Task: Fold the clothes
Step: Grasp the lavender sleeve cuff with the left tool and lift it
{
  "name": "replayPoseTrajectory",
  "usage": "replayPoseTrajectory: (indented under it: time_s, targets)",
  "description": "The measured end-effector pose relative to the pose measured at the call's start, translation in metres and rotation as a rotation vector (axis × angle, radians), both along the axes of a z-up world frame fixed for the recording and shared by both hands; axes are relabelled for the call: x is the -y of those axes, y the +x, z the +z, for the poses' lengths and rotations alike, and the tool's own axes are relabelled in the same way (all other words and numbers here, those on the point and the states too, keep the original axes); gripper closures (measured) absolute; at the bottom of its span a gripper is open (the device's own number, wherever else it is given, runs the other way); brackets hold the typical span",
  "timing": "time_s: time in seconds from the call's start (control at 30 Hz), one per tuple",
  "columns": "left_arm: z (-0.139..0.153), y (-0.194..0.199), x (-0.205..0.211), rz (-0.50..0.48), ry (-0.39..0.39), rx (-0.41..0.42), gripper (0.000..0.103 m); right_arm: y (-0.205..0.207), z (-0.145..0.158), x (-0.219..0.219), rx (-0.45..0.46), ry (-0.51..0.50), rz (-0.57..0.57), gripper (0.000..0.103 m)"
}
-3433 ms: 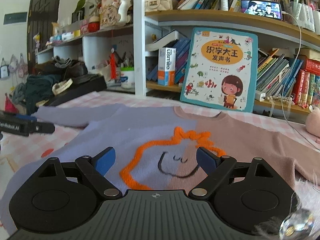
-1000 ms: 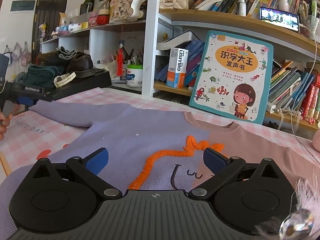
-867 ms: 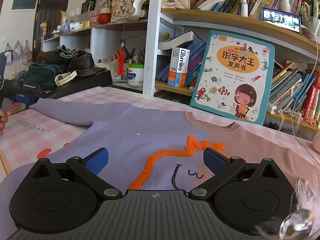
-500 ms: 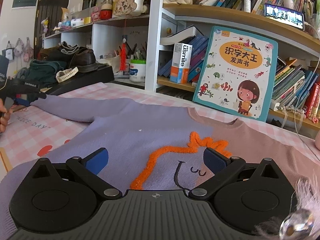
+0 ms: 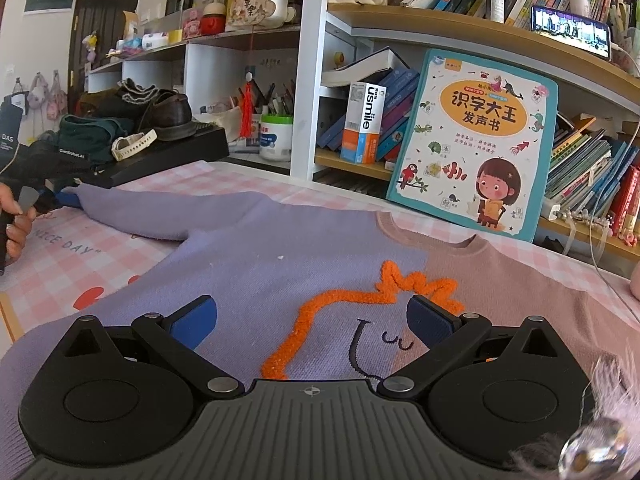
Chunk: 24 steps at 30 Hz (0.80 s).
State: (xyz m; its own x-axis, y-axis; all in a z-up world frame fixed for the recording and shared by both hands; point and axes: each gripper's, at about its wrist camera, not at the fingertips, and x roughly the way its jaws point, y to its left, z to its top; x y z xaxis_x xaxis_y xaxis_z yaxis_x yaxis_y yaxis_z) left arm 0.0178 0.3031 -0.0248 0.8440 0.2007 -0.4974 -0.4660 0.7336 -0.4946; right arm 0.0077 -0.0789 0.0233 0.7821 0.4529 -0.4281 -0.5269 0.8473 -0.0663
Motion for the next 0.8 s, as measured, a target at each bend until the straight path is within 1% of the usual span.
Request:
replayPoseTrajectory:
  time_s: [0.03,0.13,0.2,0.27,0.33,0.43,0.47,0.57,0.7,0.8]
  targets:
    - [-0.001,-0.001,-0.003,0.013,-0.011,0.001,0.068,0.000,0.000,0.000,0.000,0.002,-0.001,0.001]
    - [-0.005,-0.003,-0.011,0.037,-0.047,0.012,0.076,0.000,0.000,0.001,0.003,0.006,-0.012,0.001]
    - [-0.006,-0.004,-0.013,0.026,-0.046,0.013,0.078,-0.001,0.001,0.002,0.007,0.008,-0.018,0.001]
    - [-0.006,-0.004,-0.014,0.017,-0.034,0.007,0.081,-0.001,0.001,0.001,0.009,0.005,-0.020,0.001]
    - [-0.007,-0.005,-0.015,0.019,-0.028,0.001,0.091,-0.001,0.001,0.001,0.012,0.002,-0.020,0.001]
    - [-0.010,-0.008,-0.019,0.022,-0.047,0.009,0.099,-0.002,0.002,0.005,0.020,0.019,-0.031,0.001]
    - [-0.011,-0.009,-0.020,0.020,-0.057,0.014,0.099,-0.002,0.003,0.008,0.020,0.027,-0.037,0.001]
    - [-0.006,-0.011,-0.014,0.005,-0.024,0.018,0.099,-0.003,0.004,0.023,0.004,0.046,-0.069,0.001]
    - [0.017,-0.014,0.001,-0.040,0.039,0.068,0.099,-0.007,0.002,0.053,-0.029,-0.008,-0.179,0.001]
    - [0.038,-0.010,0.020,-0.103,0.086,0.121,0.099,-0.016,-0.001,0.081,-0.060,-0.017,-0.260,0.001]
